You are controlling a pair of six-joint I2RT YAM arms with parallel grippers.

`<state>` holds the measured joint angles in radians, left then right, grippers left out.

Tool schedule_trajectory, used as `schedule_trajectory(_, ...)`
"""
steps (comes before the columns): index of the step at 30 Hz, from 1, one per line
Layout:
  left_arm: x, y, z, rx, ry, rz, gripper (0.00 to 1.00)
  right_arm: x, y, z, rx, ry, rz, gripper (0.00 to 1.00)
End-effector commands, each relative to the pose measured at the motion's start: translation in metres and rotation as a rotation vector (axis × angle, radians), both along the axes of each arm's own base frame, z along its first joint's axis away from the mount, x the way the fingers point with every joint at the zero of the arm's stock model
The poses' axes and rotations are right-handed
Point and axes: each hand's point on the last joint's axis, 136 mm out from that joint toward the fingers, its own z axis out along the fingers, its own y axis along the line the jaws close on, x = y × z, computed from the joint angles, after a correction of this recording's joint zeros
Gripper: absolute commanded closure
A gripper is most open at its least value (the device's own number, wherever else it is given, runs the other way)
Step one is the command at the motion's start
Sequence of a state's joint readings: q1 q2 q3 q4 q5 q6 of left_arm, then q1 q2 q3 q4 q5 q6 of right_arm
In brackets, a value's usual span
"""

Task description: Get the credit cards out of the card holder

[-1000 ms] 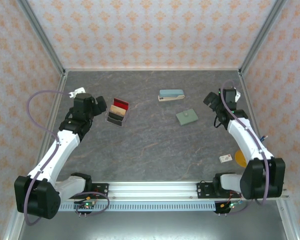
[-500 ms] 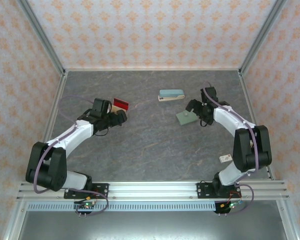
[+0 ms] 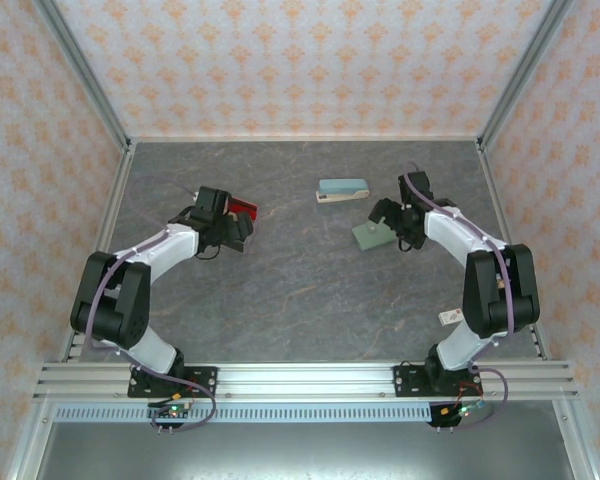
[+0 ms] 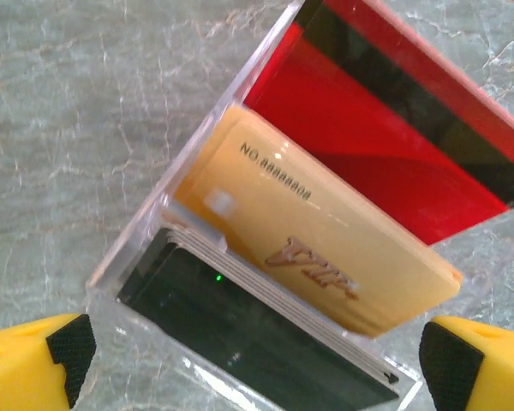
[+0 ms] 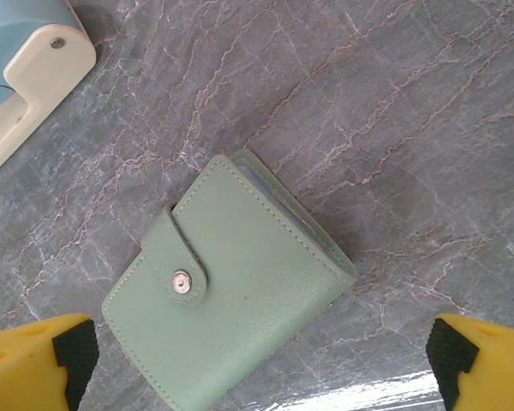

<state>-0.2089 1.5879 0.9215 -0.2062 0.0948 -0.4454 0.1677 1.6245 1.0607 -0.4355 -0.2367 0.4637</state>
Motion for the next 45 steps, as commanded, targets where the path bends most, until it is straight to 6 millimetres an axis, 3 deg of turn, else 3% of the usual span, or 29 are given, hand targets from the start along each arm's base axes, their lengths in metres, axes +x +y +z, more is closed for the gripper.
schedule_trajectory(1, 0.026, 0.004, 0.019, 0.050, -0.097, -0.031, 0.00, -0.002, 0.001, -0.002, -0.018, 0.029, 0.021, 0.00)
schedule_trajectory(8, 0.047, 0.004, 0.015, 0.066, -0.096, -0.053, 0.00, -0.002, 0.000, -0.004, -0.029, 0.041, 0.026, 0.00)
schedule_trajectory(12, 0.051, 0.014, 0.011, 0.119, -0.093, -0.014, 0.00, -0.001, 0.000, -0.005, -0.032, 0.043, 0.031, 0.00)
schedule_trajectory(17, 0.052, 0.008, 0.000, 0.103, -0.060, -0.044, 0.00, 0.000, 0.000, -0.005, -0.033, 0.048, 0.035, 0.00)
schedule_trajectory(24, 0.059, -0.035, 0.004, -0.091, -0.094, -0.182, 0.00, 0.003, -0.001, -0.007, -0.053, 0.048, 0.043, 0.01)
schedule_trajectory(28, 0.070, -0.056, 0.003, -0.160, -0.086, -0.219, 0.00, 0.006, -0.001, -0.016, -0.071, 0.078, 0.060, 0.08)
schedule_trajectory(36, 0.086, -0.089, 0.008, -0.236, -0.096, -0.261, 0.00, 0.020, 0.000, -0.030, -0.096, 0.109, 0.081, 0.12)
schedule_trajectory(41, 0.080, -0.070, 0.021, -0.168, -0.100, -0.192, 0.00, 0.030, 0.016, -0.039, -0.055, 0.121, 0.145, 0.18)
schedule_trajectory(45, 0.060, -0.045, 0.040, -0.116, -0.130, -0.115, 0.00, 0.014, 0.045, -0.043, -0.003, 0.150, 0.224, 0.23)
